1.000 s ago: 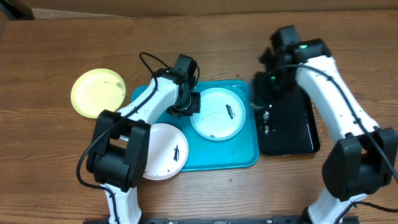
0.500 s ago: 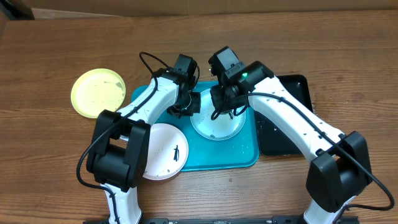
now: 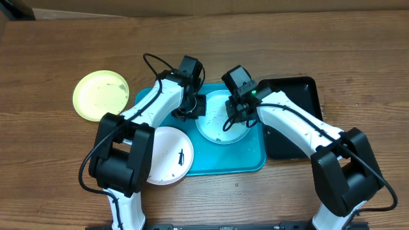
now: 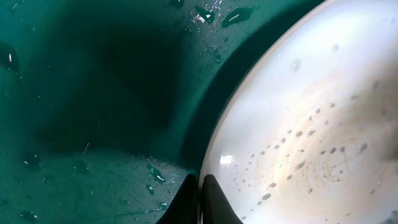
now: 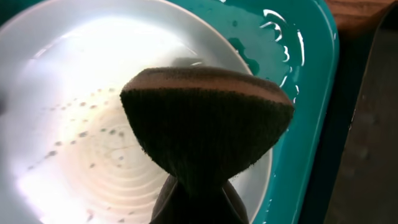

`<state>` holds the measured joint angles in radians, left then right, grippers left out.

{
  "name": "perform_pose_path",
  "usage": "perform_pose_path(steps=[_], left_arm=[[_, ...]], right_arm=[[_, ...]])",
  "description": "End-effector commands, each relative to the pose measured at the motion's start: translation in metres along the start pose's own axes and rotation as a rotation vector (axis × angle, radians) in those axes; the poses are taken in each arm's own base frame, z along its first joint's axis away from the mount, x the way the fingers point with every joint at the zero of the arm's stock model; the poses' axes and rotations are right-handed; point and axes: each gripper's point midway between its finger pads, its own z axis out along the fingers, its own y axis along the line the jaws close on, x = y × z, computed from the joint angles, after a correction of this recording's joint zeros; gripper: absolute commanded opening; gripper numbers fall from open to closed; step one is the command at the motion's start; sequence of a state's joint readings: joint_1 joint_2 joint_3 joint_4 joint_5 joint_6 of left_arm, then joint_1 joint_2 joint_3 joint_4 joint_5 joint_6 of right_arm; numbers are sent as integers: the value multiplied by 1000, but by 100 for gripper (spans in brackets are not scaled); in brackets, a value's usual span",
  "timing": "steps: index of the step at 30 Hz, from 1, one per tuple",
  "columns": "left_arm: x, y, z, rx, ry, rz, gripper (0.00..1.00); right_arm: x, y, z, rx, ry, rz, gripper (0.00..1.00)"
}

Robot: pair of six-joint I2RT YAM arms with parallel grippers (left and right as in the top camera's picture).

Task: Clean dirty plates on tray and stack at the side
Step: 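Scrub the white plate surface with the sponge in right gripper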

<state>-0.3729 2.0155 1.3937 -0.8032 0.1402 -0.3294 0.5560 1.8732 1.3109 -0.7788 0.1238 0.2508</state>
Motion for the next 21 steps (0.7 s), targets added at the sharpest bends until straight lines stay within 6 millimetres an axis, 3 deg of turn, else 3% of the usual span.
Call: perform_pose_path(steps=[1, 21], left_arm=[[4, 0, 7, 2, 23, 9, 4], [4, 1, 7, 2, 25, 9, 4]], right_arm=[[-5, -13, 2, 46, -38, 24, 4], [-3, -17, 7, -14, -13, 56, 4]])
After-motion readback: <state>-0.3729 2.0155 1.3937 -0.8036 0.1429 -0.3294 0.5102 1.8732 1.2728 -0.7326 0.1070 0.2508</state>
